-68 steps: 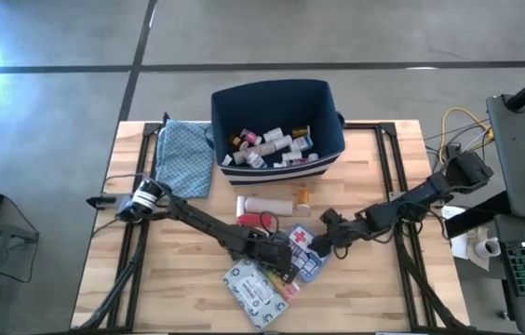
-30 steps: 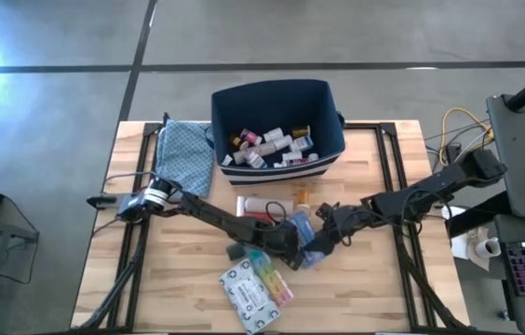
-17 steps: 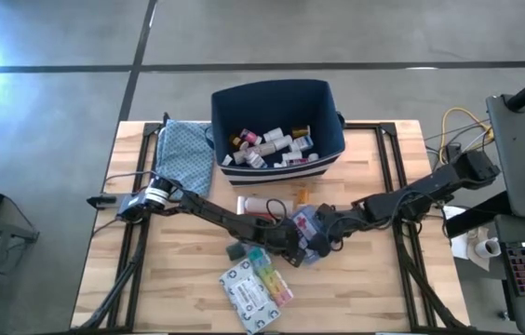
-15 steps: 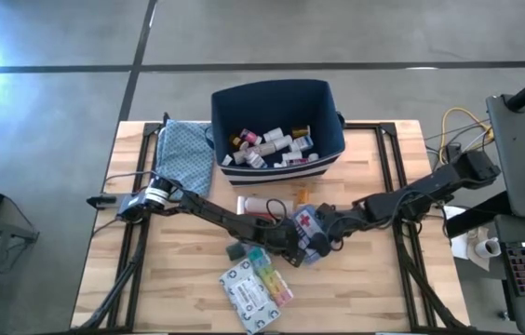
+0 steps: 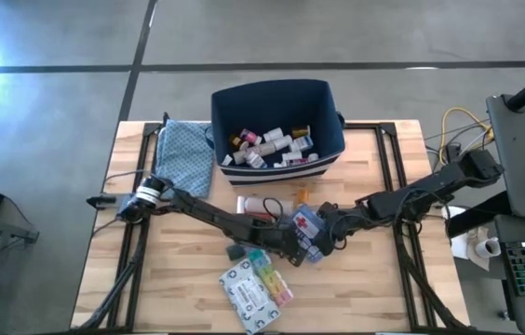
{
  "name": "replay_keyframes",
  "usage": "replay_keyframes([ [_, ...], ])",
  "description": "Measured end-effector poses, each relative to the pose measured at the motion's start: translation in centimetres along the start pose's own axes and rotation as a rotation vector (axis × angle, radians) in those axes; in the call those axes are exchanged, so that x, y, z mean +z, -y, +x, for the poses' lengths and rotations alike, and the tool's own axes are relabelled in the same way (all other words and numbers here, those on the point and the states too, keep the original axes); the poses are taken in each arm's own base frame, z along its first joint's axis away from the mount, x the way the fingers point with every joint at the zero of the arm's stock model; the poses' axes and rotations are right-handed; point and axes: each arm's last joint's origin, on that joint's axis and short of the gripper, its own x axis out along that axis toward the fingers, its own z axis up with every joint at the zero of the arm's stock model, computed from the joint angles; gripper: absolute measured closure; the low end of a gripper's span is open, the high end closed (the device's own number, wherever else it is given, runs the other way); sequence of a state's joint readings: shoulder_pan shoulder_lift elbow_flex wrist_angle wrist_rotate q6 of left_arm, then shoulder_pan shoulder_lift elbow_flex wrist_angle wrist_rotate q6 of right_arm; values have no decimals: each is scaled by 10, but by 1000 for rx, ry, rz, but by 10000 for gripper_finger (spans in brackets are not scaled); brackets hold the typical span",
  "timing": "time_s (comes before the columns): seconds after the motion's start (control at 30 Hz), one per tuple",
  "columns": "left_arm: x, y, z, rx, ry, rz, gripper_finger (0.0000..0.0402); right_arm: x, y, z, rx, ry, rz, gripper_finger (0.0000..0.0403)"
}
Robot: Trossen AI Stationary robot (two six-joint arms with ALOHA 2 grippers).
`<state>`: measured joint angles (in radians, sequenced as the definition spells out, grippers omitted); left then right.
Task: Pick & place medical supplies in basket/bin
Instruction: Put the medicine kit into the blue bin, then put the orange pill bottle into the blue bin
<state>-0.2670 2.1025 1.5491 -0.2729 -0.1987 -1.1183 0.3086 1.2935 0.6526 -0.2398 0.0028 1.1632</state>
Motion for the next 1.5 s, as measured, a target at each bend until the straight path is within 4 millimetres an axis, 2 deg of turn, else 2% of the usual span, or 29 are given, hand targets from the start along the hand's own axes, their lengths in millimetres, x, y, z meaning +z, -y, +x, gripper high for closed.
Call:
replay_keyframes([
  [0.1,5,24,-33,-92,18,6,258,2,-12,-16,76,33,-35,255],
  [0.2,9,46,-71,-195,38,8,258,6,-28,-42,163,127,-65,255],
  [0.3,12,61,-111,-292,59,5,258,12,-42,-74,219,274,-84,255],
  [0.43,13,73,-163,-384,133,23,258,25,-54,-120,200,509,-111,247],
  [0.57,11,78,-206,-389,316,91,258,53,-61,-163,122,701,-159,246],
  [0.67,12,78,-226,-365,417,95,258,84,-62,-186,68,757,-160,248],
  [0.8,12,76,-234,-338,458,142,258,134,-51,-194,13,721,-146,247],
  [0.97,16,67,-228,-244,454,194,258,197,-22,-180,-52,643,-98,235],
  [1.1,10,53,-221,-118,394,174,258,227,1,-165,-176,562,-55,193],
  [1.2,3,39,-214,-6,364,129,258,239,10,-153,-213,508,-37,154],
  [1.27,0,30,-209,60,363,112,258,244,8,-152,-215,509,-72,134],
  [1.4,5,17,-201,141,380,90,258,240,-7,-163,-213,544,-199,107],
  [1.5,12,12,-199,175,384,83,258,229,-18,-175,-218,556,-301,97],
])
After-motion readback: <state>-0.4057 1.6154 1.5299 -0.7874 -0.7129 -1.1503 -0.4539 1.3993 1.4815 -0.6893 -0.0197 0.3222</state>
